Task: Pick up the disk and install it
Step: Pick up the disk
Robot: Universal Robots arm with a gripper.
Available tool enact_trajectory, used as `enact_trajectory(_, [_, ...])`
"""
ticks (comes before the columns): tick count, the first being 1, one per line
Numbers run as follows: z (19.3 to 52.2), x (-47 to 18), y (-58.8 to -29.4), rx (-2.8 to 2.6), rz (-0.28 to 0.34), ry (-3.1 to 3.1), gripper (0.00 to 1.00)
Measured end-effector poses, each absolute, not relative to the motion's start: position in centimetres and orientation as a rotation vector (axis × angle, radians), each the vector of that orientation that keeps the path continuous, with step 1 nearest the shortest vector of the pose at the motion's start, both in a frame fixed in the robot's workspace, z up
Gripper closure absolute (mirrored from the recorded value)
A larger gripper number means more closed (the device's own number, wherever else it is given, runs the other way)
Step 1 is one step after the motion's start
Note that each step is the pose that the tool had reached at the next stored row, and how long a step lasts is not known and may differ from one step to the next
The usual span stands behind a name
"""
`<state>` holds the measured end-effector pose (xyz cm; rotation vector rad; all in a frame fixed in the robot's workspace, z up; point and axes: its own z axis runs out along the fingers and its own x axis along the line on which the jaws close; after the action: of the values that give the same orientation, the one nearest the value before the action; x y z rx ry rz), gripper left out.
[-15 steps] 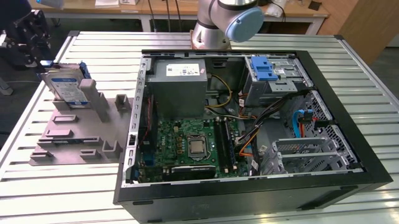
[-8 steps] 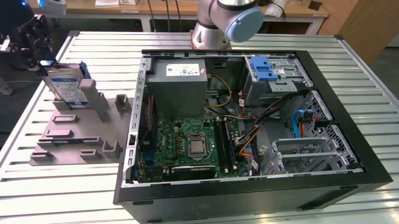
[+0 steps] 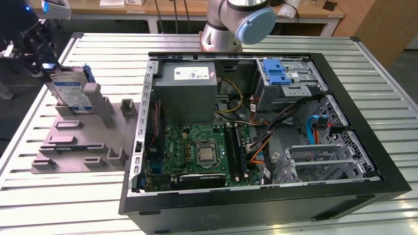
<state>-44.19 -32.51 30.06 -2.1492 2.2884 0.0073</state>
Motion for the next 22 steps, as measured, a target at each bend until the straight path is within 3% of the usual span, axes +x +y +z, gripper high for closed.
enact_trajectory(22, [28.99,-44.23,-32.52,-2.15,0.006,2.289,0.47])
